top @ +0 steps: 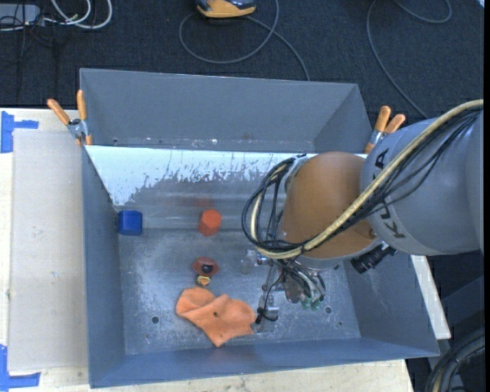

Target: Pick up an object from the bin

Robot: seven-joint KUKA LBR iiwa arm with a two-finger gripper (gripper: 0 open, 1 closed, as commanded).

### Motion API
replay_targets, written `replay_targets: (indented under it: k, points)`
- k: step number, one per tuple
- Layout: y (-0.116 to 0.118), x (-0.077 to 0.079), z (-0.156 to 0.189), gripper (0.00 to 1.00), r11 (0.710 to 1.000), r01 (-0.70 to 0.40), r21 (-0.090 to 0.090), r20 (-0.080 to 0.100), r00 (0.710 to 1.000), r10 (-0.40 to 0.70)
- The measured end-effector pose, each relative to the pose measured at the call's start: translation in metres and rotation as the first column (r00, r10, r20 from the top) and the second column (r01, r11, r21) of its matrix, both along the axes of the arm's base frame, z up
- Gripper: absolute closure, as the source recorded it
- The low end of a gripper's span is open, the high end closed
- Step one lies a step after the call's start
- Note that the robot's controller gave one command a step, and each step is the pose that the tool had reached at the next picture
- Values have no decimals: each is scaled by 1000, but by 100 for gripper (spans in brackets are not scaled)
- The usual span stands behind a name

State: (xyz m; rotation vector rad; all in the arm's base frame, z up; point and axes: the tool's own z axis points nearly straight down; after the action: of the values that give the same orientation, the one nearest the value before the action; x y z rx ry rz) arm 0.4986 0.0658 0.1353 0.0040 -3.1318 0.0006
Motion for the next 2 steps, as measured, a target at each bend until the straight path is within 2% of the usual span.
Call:
replay_targets:
  k: [2]
  points:
    - [0,2,1,0,1000,-5,1,8,1000,5]
